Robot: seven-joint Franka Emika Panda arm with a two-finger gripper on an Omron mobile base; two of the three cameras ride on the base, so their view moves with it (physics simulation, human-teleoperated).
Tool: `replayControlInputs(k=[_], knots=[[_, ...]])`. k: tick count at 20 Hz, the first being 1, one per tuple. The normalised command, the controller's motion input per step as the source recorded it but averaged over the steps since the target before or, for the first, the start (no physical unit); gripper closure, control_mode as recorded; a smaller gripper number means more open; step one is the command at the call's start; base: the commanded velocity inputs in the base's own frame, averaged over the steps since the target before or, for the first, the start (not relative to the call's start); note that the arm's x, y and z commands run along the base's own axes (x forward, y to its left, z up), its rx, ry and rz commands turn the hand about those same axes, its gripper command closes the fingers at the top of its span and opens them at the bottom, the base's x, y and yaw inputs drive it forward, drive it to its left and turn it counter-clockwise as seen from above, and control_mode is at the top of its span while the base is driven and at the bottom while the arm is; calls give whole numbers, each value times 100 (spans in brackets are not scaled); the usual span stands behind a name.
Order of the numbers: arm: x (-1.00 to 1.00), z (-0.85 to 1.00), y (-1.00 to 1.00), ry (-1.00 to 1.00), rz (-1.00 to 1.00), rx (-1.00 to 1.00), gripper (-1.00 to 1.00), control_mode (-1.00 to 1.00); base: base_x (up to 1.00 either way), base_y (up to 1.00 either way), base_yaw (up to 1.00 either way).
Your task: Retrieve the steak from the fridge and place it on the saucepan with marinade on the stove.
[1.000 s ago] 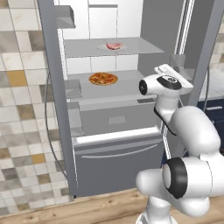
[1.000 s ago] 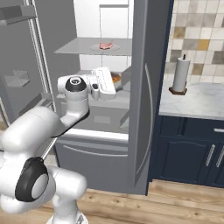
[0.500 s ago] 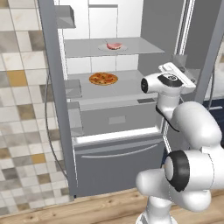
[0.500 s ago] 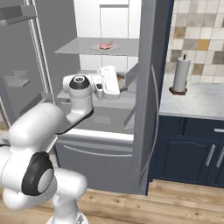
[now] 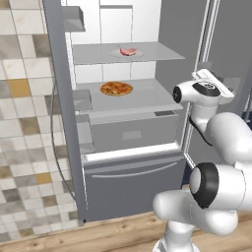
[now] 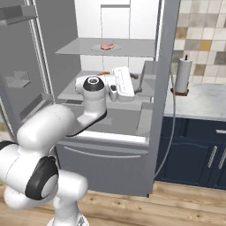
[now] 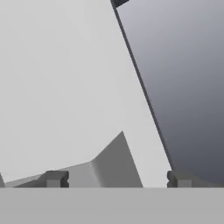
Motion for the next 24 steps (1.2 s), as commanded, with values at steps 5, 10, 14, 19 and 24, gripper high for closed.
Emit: replayControlInputs(k=[5, 10, 14, 19, 24], knots=[[0, 0, -16, 0, 0, 0, -100, -100, 0, 0, 0], [0, 0, 0, 0, 0, 0, -100, -100, 0, 0, 0], [-6, 0, 7, 0, 0, 0, -100, -100, 0, 0, 0], [-13, 0, 52, 0, 10, 0, -100, -100, 0, 0, 0], [0, 1, 65, 0, 17, 0, -100, -100, 0, 0, 0]])
